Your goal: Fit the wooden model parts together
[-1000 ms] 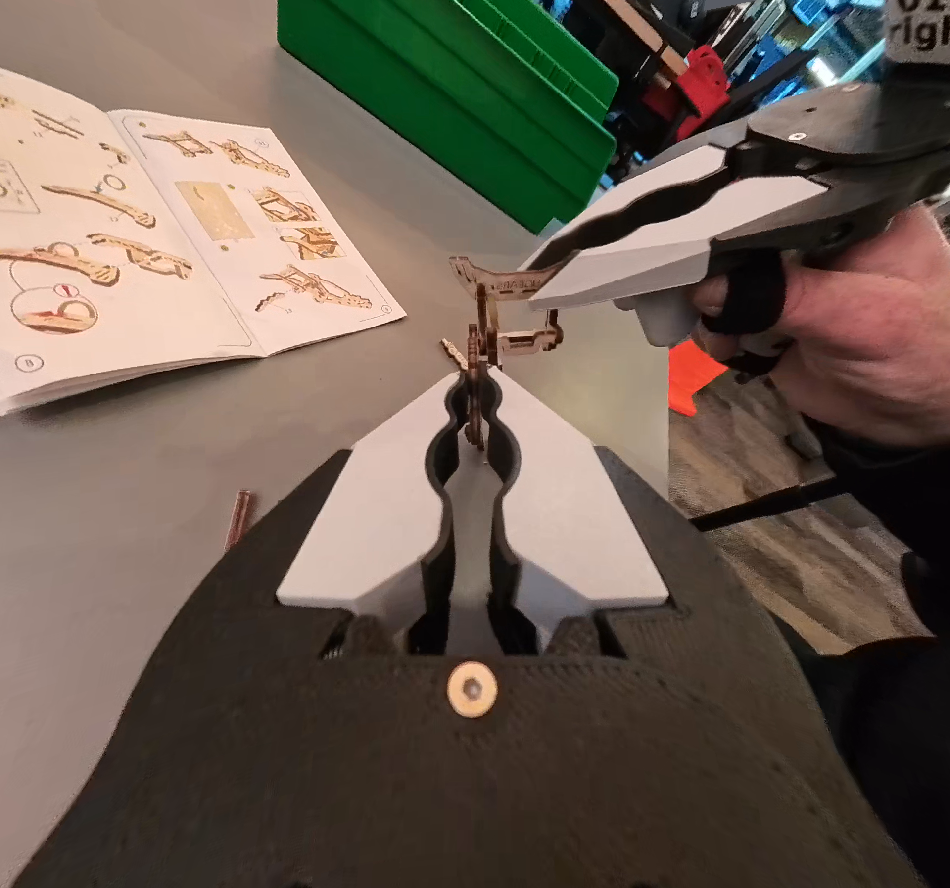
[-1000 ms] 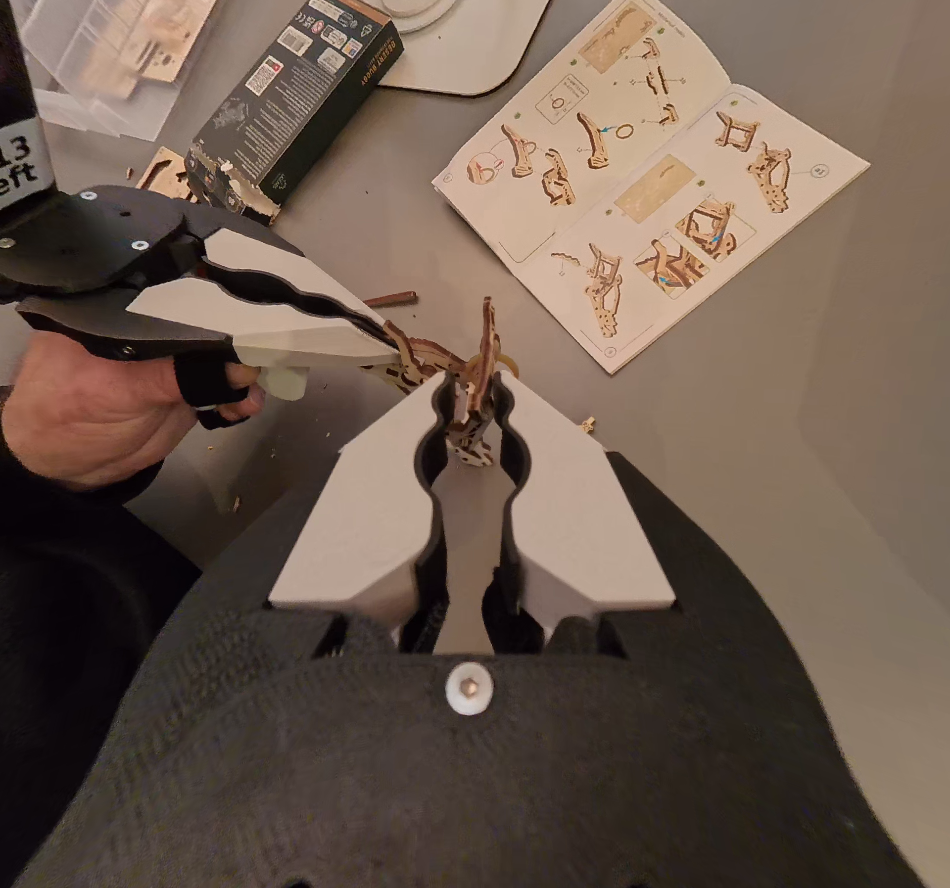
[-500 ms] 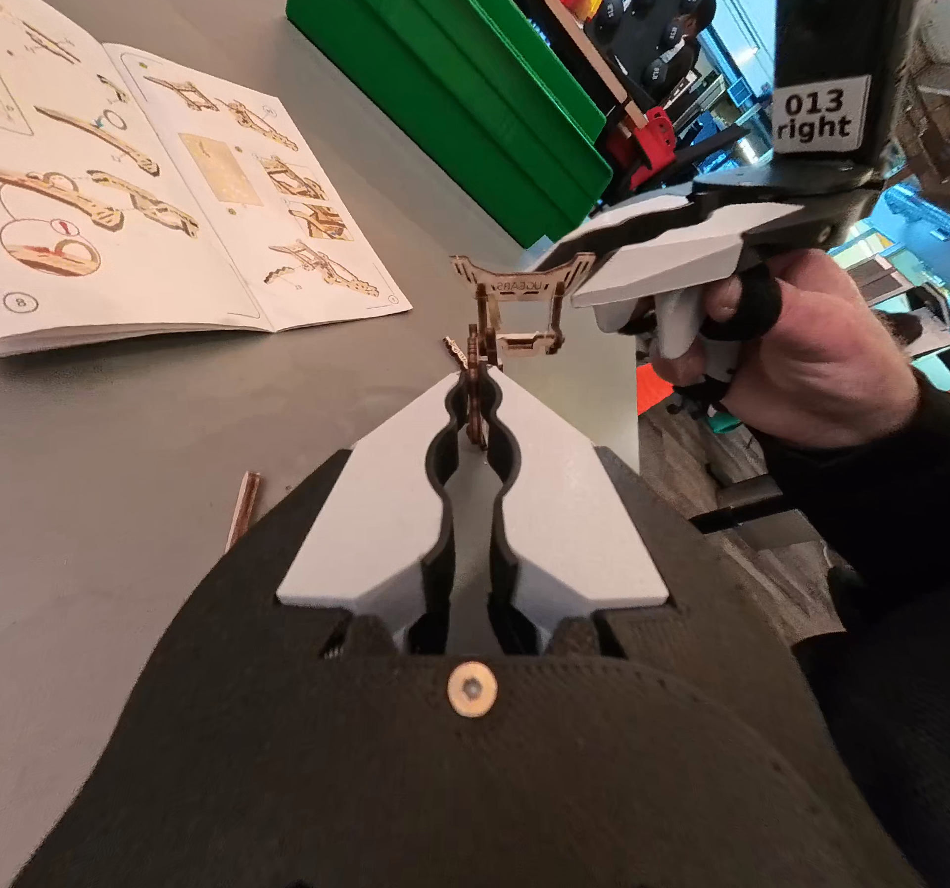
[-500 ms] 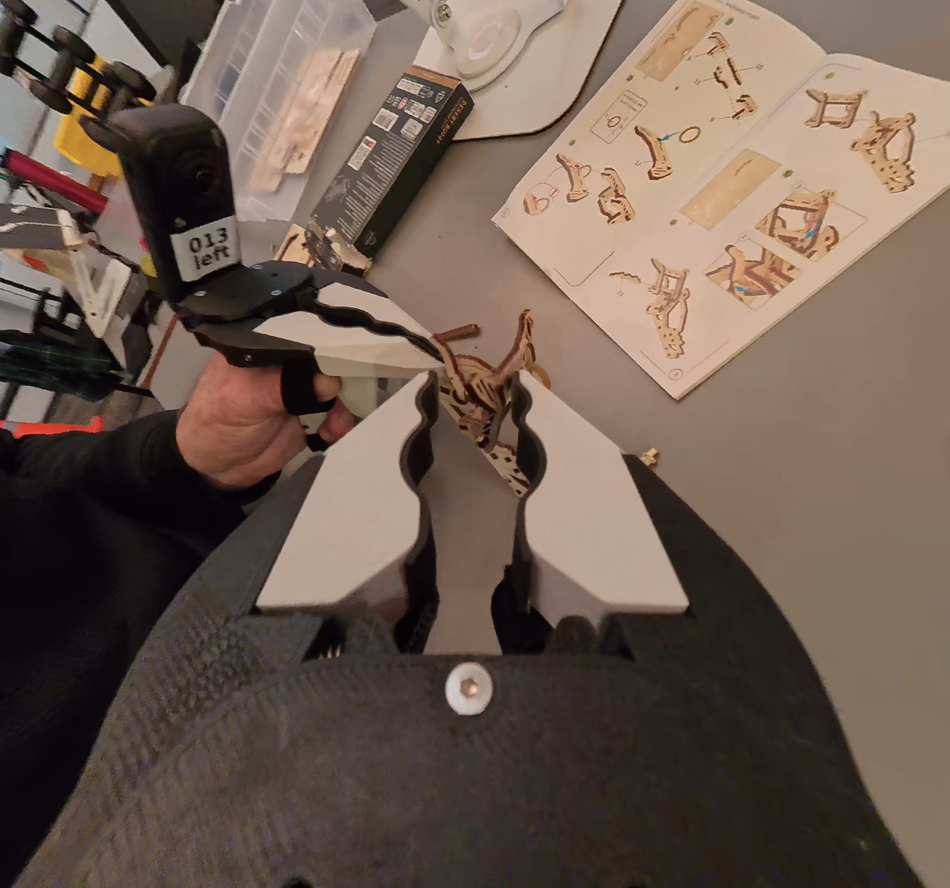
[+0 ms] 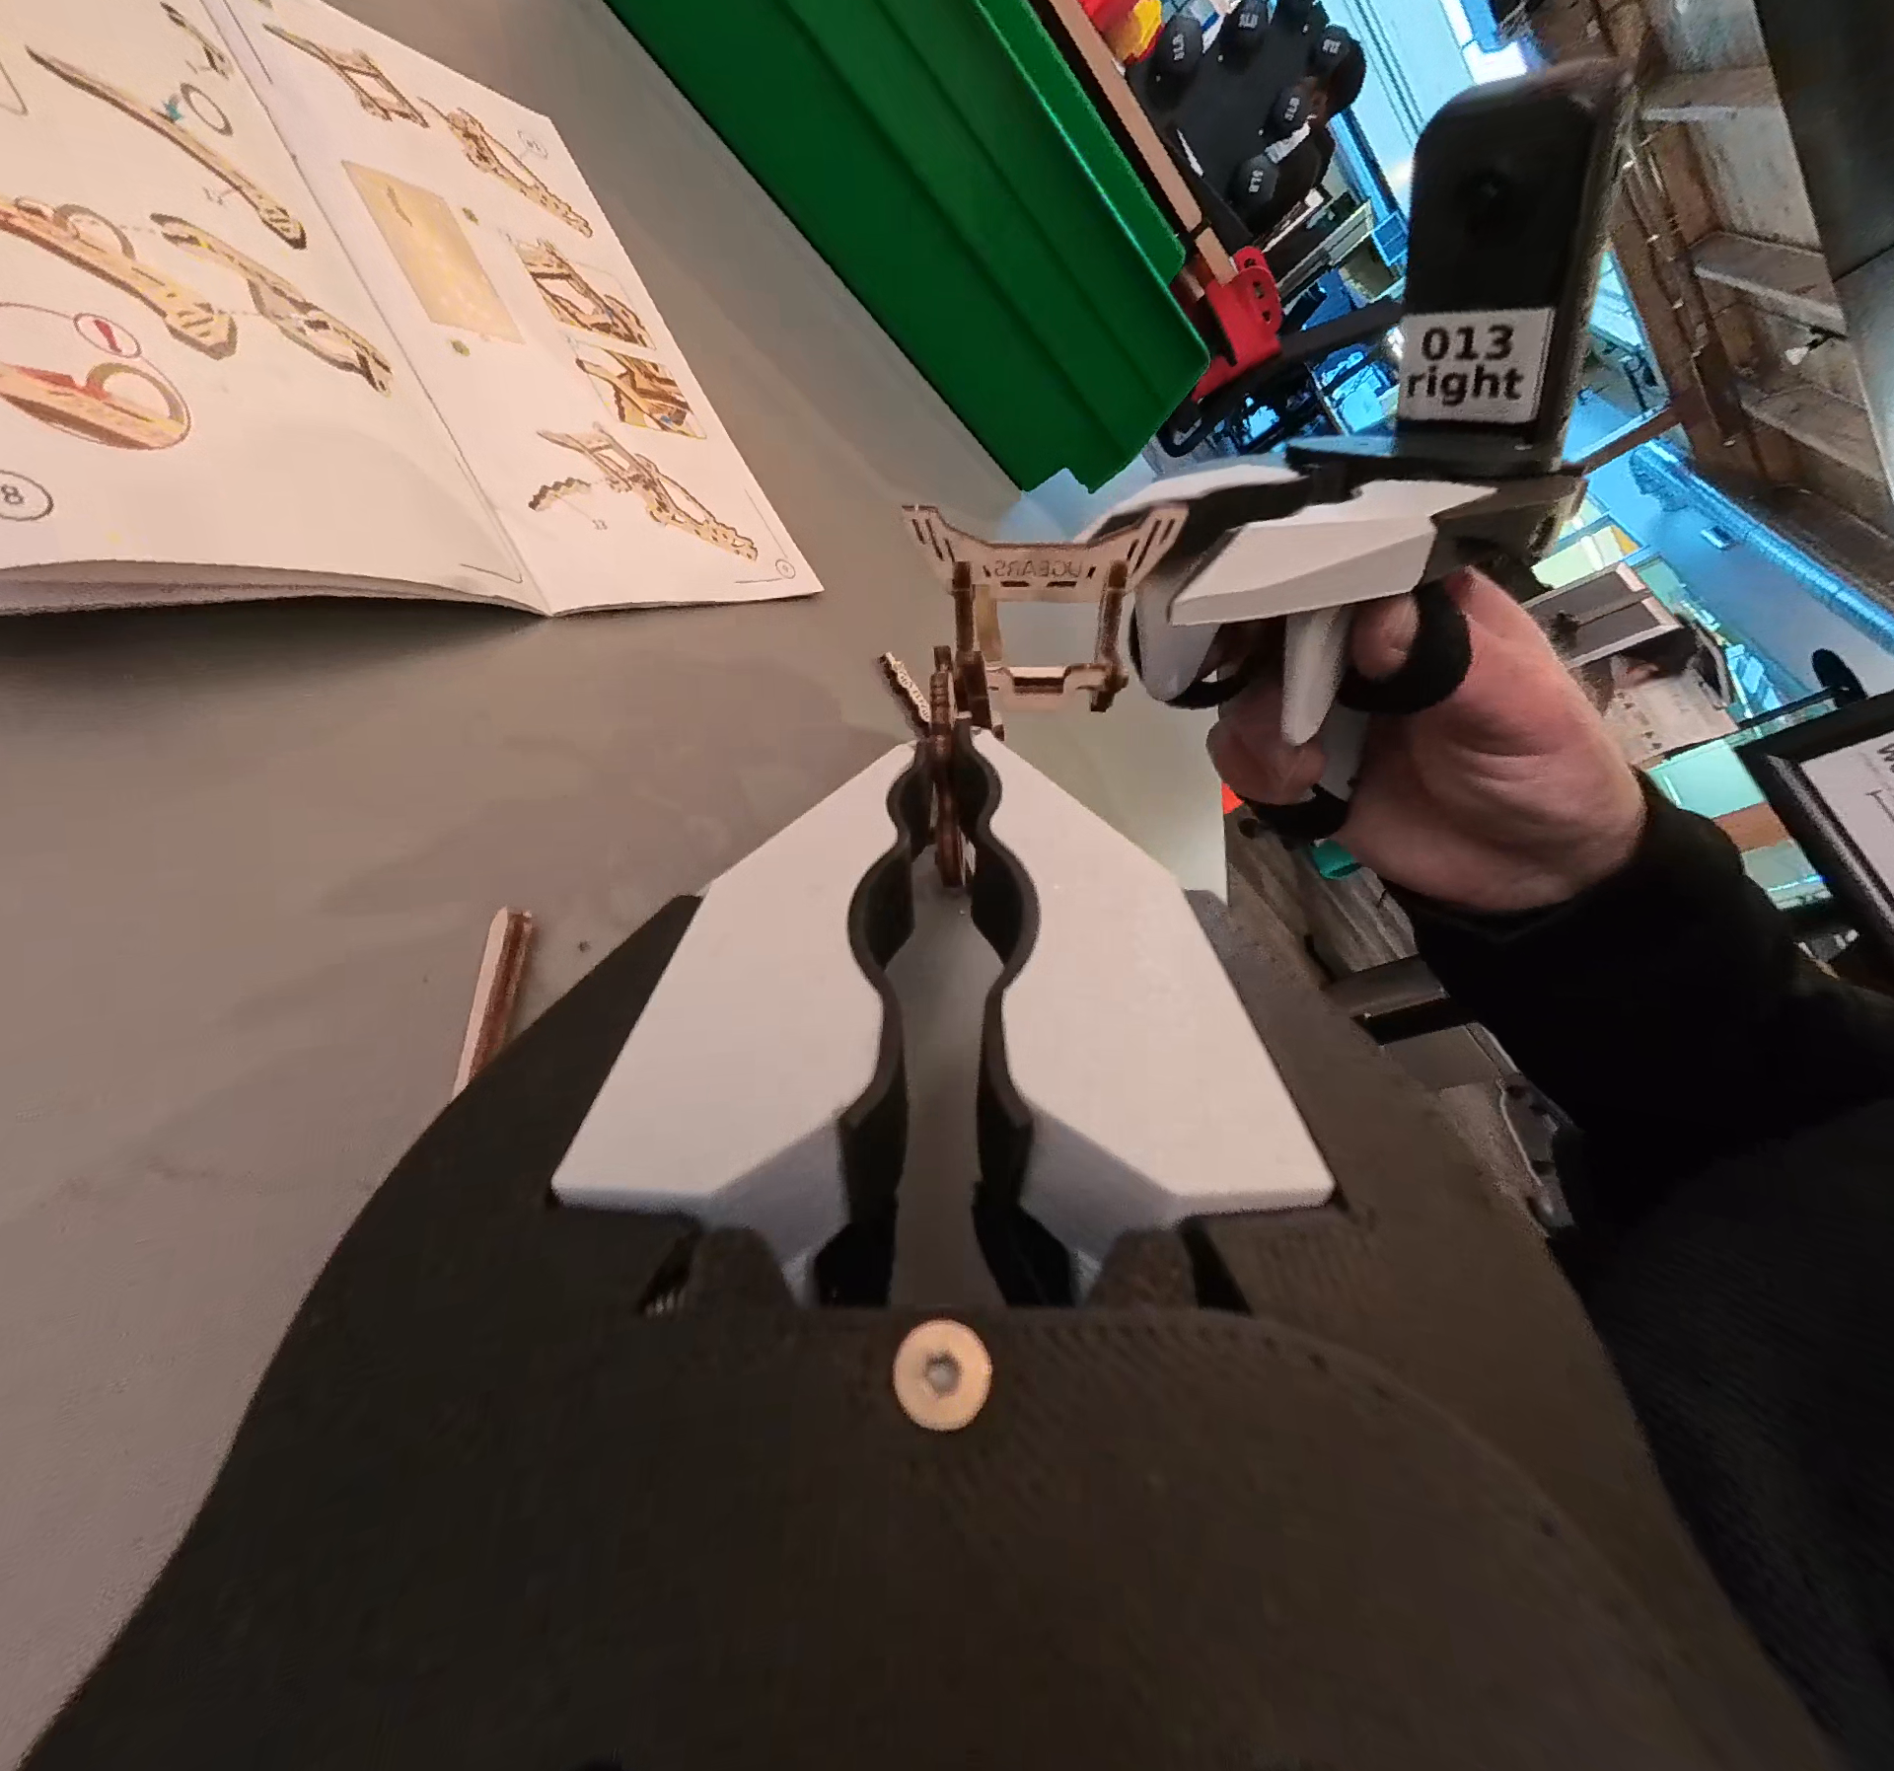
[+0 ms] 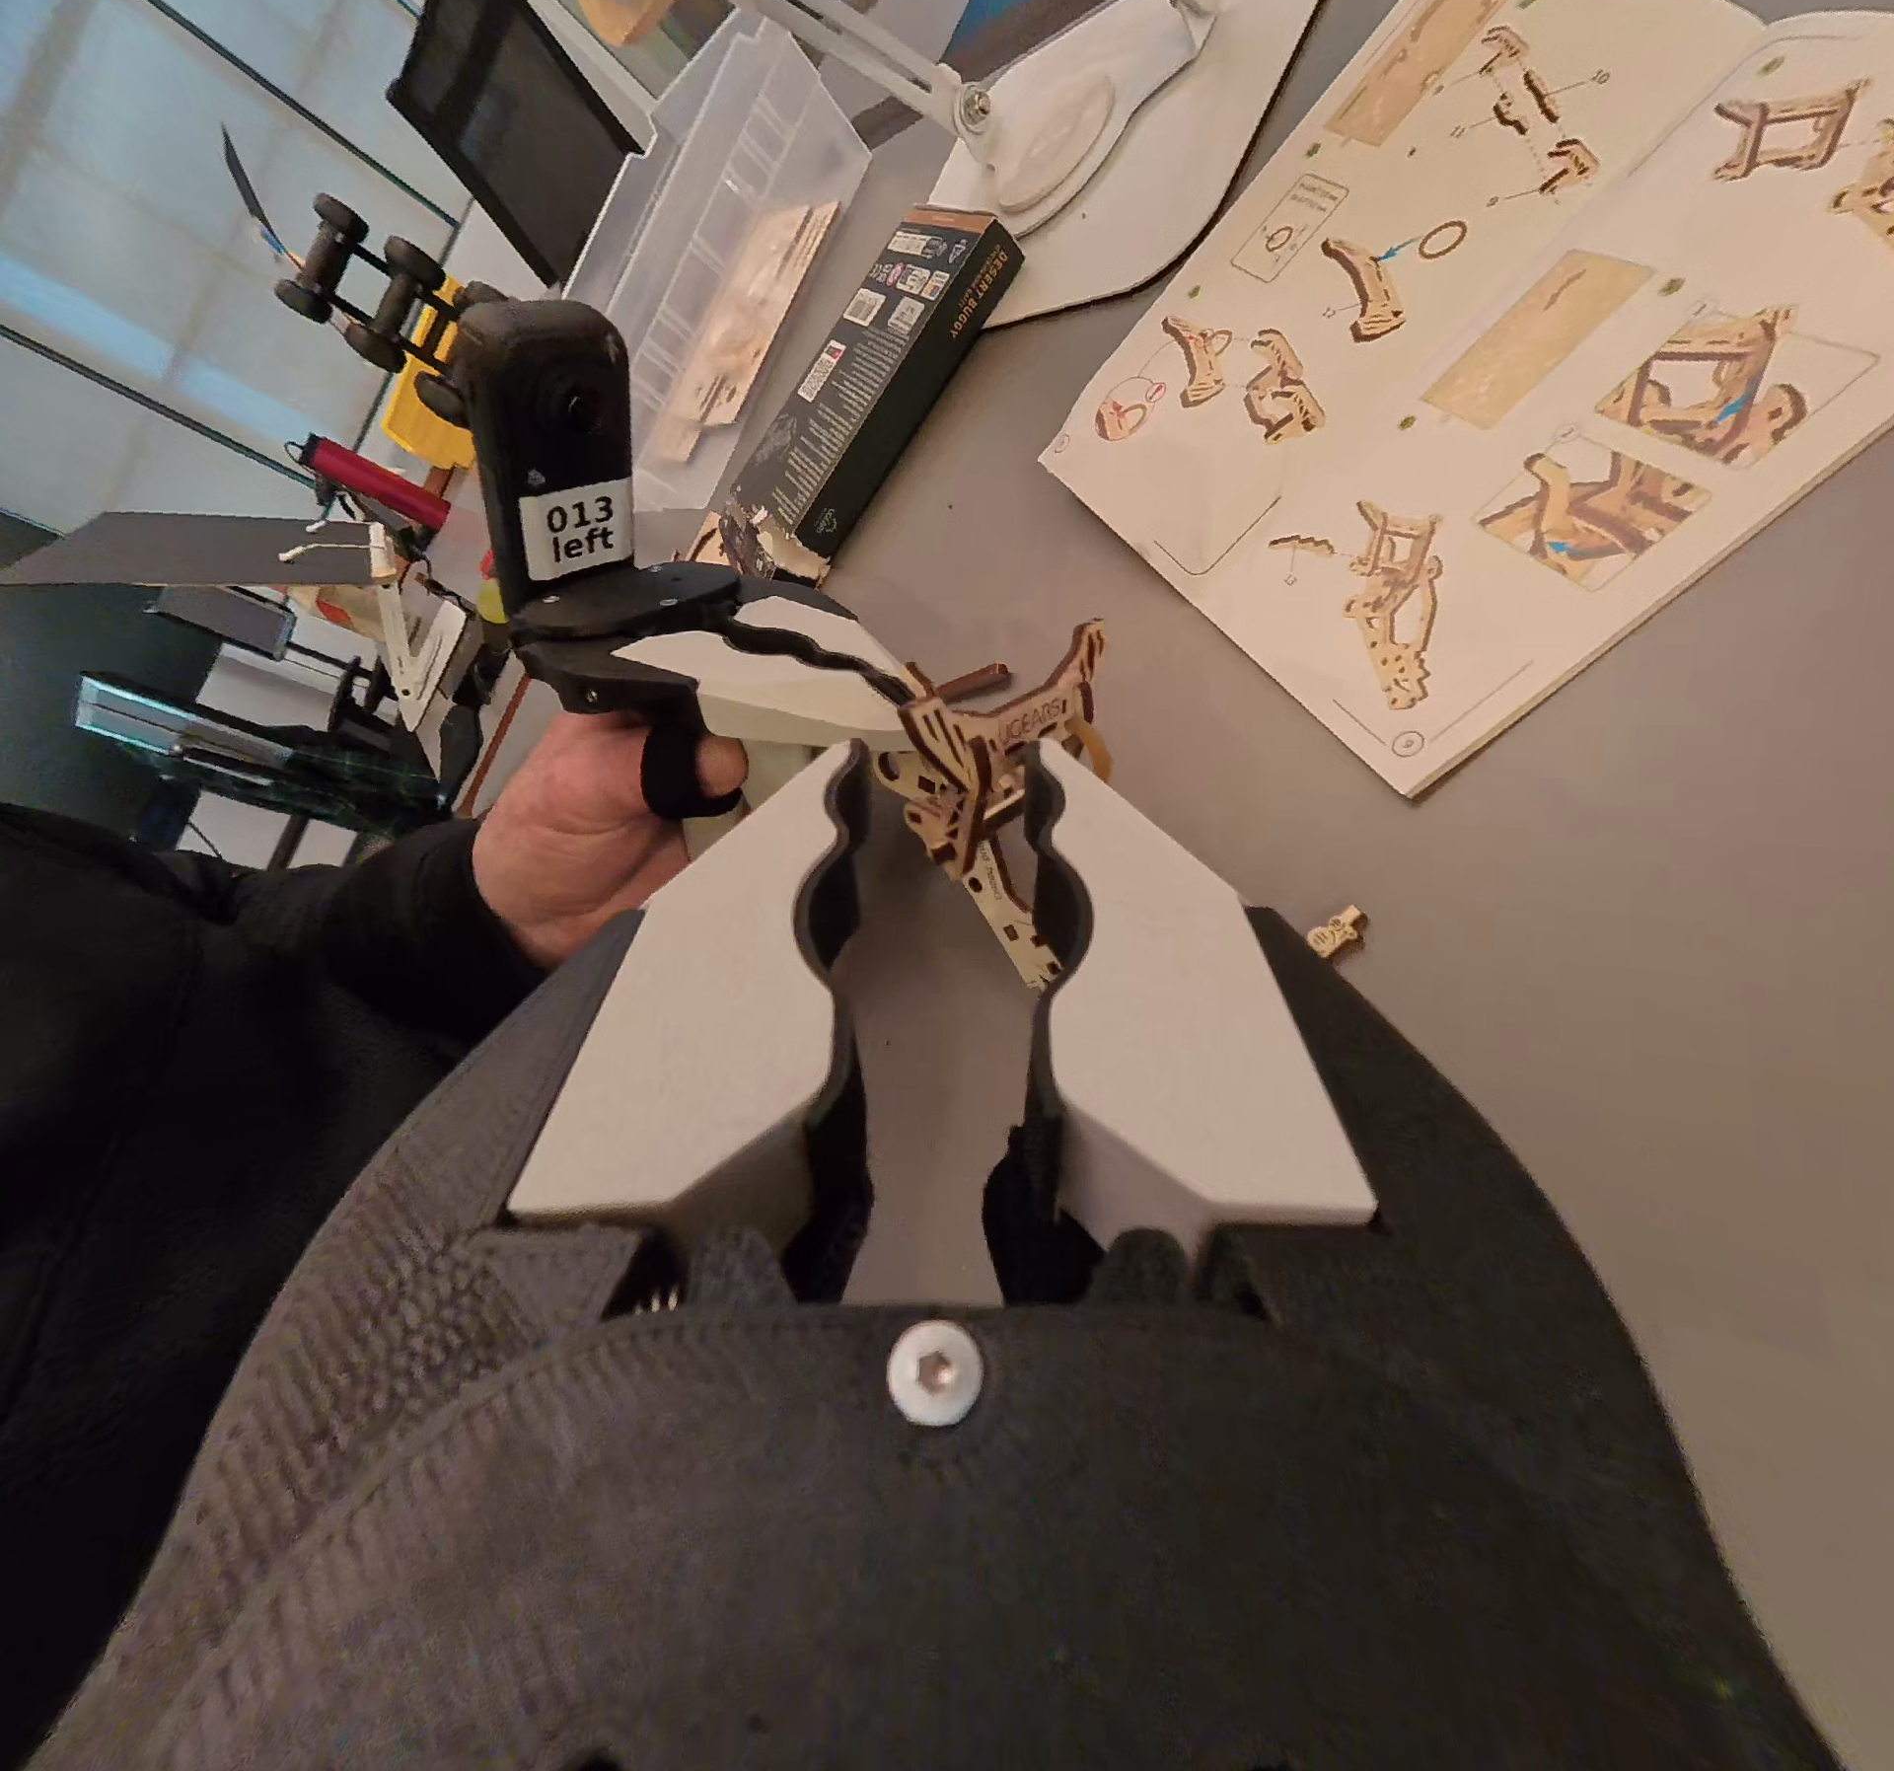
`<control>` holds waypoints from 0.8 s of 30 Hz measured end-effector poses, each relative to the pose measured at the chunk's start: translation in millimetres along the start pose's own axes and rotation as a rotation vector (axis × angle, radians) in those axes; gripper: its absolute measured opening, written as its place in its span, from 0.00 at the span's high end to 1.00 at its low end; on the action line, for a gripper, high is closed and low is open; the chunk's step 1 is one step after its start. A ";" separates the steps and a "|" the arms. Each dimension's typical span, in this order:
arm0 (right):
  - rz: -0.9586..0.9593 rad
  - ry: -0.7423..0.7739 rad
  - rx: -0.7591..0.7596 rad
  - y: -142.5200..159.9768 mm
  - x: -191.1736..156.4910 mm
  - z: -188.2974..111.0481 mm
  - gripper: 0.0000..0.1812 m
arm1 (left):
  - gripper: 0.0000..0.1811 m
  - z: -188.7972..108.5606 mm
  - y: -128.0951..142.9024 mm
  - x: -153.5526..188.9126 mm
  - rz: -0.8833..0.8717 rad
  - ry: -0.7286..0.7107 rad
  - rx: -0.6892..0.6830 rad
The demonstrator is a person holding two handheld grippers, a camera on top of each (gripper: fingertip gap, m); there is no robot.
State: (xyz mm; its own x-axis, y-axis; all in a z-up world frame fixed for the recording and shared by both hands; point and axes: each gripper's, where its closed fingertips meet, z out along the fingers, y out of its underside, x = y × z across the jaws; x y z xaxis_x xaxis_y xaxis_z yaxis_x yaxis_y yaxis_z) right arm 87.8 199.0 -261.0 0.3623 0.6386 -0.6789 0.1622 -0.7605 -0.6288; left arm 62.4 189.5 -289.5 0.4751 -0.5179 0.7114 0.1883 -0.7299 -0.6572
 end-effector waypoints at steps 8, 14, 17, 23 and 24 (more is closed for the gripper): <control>0.014 -0.054 0.003 6.7 3.7 2.1 0.84 | 0.99 -0.1 0.7 -0.7 -0.024 0.035 -0.003; 0.008 -0.068 -0.018 13.1 6.4 6.9 0.89 | 0.99 0.9 2.4 -2.0 -0.042 0.043 -0.020; 0.004 -0.073 -0.013 12.5 7.1 8.4 0.89 | 0.99 2.2 4.4 -2.4 -0.057 0.050 -0.039; -0.007 -0.062 -0.033 15.8 11.8 12.7 0.89 | 0.99 4.4 8.3 -5.6 -0.083 0.050 -0.070; -0.009 -0.060 -0.035 16.3 12.3 13.0 0.89 | 0.99 4.6 8.8 -5.9 -0.087 0.051 -0.074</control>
State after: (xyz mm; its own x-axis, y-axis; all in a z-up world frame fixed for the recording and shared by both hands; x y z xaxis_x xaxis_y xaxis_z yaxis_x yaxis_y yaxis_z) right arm 83.0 196.0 -284.5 0.3055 0.6508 -0.6950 0.1978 -0.7574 -0.6223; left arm 65.3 188.2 -300.6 0.4150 -0.4723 0.7777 0.1620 -0.8027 -0.5739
